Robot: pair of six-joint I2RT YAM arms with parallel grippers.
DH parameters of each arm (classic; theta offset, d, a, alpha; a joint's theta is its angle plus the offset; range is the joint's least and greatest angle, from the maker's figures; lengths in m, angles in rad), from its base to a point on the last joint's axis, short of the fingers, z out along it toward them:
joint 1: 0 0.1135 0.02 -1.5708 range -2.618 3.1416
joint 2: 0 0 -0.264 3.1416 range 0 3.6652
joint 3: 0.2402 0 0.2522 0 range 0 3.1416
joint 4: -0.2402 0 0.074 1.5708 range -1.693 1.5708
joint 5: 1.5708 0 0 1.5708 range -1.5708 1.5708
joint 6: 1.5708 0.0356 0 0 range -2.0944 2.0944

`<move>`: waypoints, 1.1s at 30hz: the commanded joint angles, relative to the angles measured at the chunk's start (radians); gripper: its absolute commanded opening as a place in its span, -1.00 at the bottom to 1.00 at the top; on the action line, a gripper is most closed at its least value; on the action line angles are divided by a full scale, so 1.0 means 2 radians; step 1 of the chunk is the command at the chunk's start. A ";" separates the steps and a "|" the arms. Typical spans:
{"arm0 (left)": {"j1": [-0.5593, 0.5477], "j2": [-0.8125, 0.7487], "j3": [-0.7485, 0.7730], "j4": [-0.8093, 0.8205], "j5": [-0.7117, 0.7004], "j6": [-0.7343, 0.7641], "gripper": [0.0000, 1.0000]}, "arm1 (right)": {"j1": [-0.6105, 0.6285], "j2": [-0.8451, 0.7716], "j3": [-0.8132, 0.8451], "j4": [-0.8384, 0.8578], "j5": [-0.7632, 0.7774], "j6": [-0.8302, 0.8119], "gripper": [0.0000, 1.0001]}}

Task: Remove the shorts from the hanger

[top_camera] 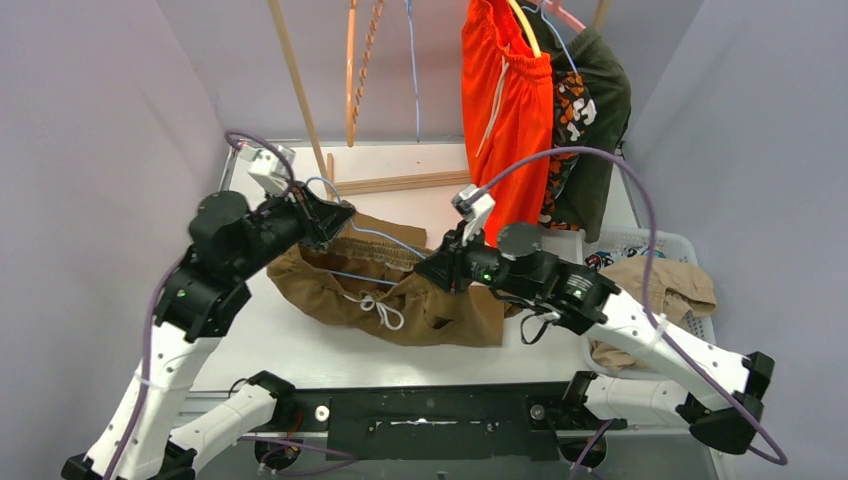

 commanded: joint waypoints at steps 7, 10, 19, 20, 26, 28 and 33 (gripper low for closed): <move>0.002 -0.040 -0.126 -0.005 -0.078 -0.023 -1.00 | -0.026 0.006 -0.020 -0.050 0.112 -0.054 0.37; 0.002 -0.033 -0.119 -0.009 -0.082 -0.020 -1.00 | -0.025 -0.041 -0.065 0.017 0.090 -0.048 0.60; 0.001 -0.031 -0.107 -0.025 -0.076 -0.018 -1.00 | -0.026 -0.031 -0.041 -0.064 0.098 -0.049 0.59; 0.001 -0.031 -0.105 -0.030 -0.075 -0.017 -1.00 | -0.026 -0.019 -0.031 -0.076 0.091 -0.045 0.57; 0.001 -0.031 -0.102 -0.045 -0.076 -0.016 -1.00 | -0.023 0.059 0.021 -0.105 0.012 -0.037 0.19; 0.001 -0.033 -0.097 -0.053 -0.081 -0.013 -1.00 | -0.023 0.069 0.040 -0.131 0.043 -0.030 -0.16; 0.001 -0.044 -0.084 -0.072 -0.096 -0.011 -1.00 | -0.024 0.040 0.030 -0.135 0.087 -0.019 -0.75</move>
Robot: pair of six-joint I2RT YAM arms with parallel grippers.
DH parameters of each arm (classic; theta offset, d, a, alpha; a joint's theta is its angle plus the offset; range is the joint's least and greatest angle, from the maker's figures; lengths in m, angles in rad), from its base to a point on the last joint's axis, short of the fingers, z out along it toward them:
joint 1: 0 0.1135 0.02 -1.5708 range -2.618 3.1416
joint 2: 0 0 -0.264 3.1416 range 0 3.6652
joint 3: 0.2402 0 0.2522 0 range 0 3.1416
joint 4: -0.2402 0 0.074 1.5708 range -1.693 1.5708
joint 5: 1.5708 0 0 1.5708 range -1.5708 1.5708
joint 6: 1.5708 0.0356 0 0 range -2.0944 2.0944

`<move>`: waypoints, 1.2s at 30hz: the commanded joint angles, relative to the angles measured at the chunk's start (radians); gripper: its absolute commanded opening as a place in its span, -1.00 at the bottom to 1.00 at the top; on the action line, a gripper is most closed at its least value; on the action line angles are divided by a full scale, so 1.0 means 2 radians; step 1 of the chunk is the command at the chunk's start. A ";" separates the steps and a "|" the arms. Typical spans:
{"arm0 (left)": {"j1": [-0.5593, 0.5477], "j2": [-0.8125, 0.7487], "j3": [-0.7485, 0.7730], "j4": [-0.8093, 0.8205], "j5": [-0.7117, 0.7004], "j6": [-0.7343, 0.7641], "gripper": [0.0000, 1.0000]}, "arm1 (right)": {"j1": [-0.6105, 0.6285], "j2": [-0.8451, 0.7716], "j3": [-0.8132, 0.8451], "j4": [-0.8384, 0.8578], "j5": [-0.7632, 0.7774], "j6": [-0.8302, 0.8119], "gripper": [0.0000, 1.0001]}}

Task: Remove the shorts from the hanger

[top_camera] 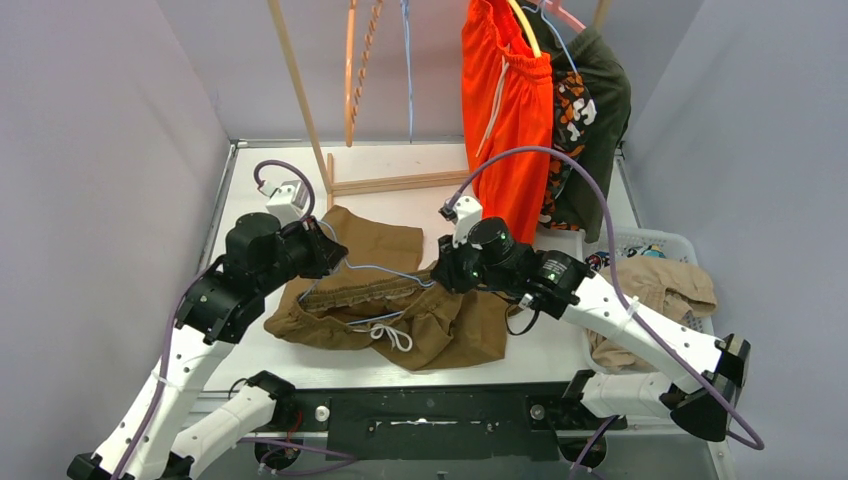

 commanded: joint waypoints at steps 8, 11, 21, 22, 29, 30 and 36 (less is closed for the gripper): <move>0.001 -0.024 0.057 0.004 -0.031 0.009 -1.00 | -0.003 -0.087 -0.028 -0.016 0.112 0.018 -0.99; 0.001 -0.027 0.058 0.008 -0.037 0.008 -1.00 | -0.010 -0.080 -0.033 -0.049 0.149 0.017 -0.99; 0.001 -0.031 0.046 0.013 -0.041 0.004 -1.00 | -0.016 -0.087 -0.064 -0.003 0.093 -0.027 -0.88; 0.001 -0.030 0.044 0.014 -0.040 0.004 -1.00 | -0.016 -0.090 -0.066 0.003 0.089 -0.030 -0.87; 0.001 -0.026 0.030 0.024 -0.031 0.009 -1.00 | -0.016 -0.126 -0.078 0.031 0.130 -0.033 -0.11; 0.000 -0.028 0.025 0.029 -0.027 0.010 -1.00 | -0.016 -0.132 -0.082 0.033 0.160 -0.023 0.00; 0.001 -0.023 0.005 0.035 -0.018 0.010 -1.00 | -0.018 -0.178 -0.100 0.064 0.163 -0.033 0.46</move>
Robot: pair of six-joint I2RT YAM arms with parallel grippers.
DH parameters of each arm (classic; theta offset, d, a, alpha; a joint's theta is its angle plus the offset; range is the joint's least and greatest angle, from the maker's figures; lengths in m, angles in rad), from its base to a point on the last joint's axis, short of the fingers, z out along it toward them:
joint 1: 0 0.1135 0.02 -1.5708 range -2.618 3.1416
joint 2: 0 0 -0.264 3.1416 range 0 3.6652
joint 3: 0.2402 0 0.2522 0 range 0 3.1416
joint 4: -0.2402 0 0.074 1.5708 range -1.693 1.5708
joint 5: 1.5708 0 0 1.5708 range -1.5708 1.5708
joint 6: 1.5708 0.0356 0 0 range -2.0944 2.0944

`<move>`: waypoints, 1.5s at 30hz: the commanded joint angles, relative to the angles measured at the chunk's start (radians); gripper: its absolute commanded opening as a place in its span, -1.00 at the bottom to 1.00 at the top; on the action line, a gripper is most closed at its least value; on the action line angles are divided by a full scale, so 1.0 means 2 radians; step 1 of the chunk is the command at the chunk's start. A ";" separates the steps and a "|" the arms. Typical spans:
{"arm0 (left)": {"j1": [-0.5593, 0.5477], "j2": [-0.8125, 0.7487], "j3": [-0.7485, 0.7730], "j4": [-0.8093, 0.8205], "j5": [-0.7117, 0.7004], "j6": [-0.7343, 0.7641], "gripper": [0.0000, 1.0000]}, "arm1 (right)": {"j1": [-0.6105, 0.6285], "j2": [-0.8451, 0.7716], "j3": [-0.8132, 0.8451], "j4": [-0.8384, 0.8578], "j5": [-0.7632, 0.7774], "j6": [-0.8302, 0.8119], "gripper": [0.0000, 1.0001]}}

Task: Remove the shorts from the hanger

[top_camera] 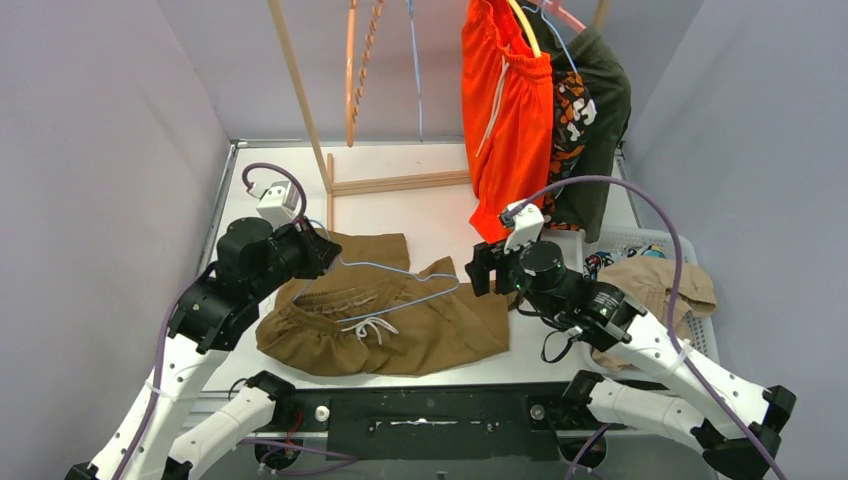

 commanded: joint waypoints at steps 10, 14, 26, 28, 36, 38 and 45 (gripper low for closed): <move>0.001 0.009 -0.015 0.042 0.038 0.015 -1.00 | -0.002 -0.088 -0.122 0.257 -0.208 -0.032 0.65; 0.001 0.010 -0.017 0.047 0.062 0.015 -1.00 | -0.001 -0.028 -0.076 0.191 -0.271 -0.042 0.65; 0.000 0.006 -0.013 0.041 0.079 0.025 -1.00 | 0.002 0.110 0.010 0.093 -0.358 -0.075 0.36; 0.000 0.004 -0.013 0.038 0.078 0.026 -1.00 | 0.002 0.108 0.012 0.089 -0.344 -0.076 0.17; 0.001 -0.004 -0.015 0.036 0.068 0.026 -1.00 | 0.001 0.057 -0.025 0.135 -0.320 -0.067 -0.98; 0.000 -0.004 -0.016 0.038 0.065 0.026 -1.00 | 0.001 0.045 -0.032 0.140 -0.314 -0.066 -1.00; 0.001 -0.004 -0.030 0.039 0.069 0.026 -0.26 | 0.002 0.020 -0.046 0.132 -0.313 -0.066 -1.00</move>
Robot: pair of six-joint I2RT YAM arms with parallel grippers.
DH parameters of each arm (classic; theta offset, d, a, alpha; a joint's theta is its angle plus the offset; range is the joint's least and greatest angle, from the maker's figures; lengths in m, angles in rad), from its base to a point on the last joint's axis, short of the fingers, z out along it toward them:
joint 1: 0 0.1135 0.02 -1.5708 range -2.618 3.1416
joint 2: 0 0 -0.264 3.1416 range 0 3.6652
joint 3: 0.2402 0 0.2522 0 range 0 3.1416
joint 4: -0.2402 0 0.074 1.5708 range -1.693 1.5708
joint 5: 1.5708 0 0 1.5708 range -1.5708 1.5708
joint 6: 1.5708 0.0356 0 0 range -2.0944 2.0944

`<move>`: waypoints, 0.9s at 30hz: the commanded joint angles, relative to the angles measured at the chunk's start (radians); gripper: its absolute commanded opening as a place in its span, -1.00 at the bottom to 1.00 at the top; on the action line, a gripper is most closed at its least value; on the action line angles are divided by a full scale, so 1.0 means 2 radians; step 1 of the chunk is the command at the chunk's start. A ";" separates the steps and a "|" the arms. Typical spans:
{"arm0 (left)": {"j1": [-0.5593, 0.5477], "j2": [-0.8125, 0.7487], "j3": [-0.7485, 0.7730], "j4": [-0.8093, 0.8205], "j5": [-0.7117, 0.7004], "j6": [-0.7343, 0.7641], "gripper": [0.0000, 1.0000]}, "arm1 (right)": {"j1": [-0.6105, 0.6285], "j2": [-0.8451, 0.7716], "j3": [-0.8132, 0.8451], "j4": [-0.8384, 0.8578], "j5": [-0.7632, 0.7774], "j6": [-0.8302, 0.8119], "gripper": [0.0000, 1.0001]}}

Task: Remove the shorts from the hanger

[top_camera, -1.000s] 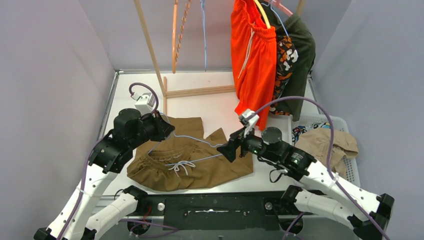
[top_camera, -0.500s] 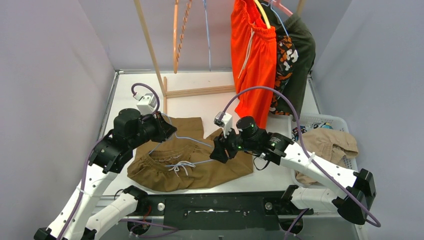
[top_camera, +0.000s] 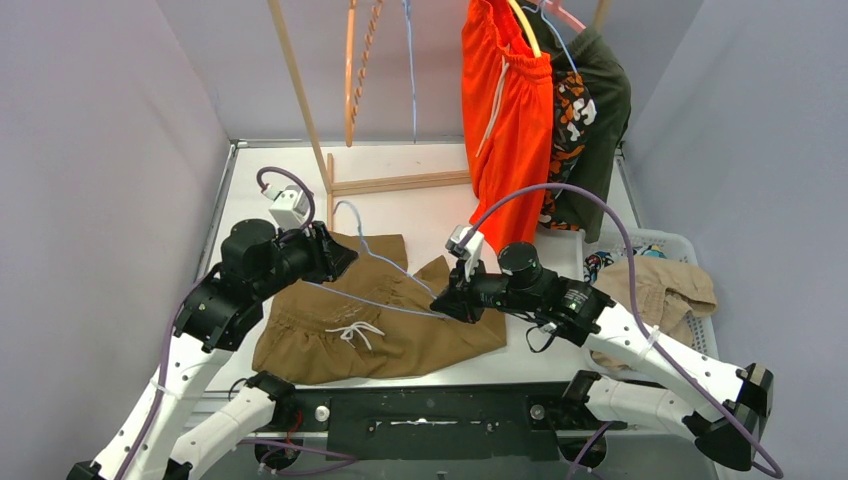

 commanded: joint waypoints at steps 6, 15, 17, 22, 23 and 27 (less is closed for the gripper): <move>0.001 -0.014 -0.025 -0.001 -0.024 0.003 0.36 | -0.008 -0.022 0.005 -0.034 0.067 0.004 -1.00; 0.002 -0.048 -0.045 0.010 -0.043 0.012 0.61 | -0.012 -0.021 0.009 -0.070 0.110 0.008 -1.00; 0.002 -0.051 -0.045 0.006 -0.049 0.017 0.61 | -0.013 -0.022 0.012 -0.073 0.124 0.007 -1.00; 0.002 -0.068 -0.054 -0.008 -0.114 0.014 0.61 | -0.014 -0.045 0.018 -0.072 0.190 0.019 -1.00; 0.002 -0.074 -0.062 -0.003 -0.134 0.006 0.61 | -0.014 -0.051 0.016 -0.067 0.200 0.021 -1.00; 0.002 -0.101 -0.099 0.020 -0.185 -0.005 0.61 | -0.015 -0.068 0.014 -0.066 0.243 0.032 -1.00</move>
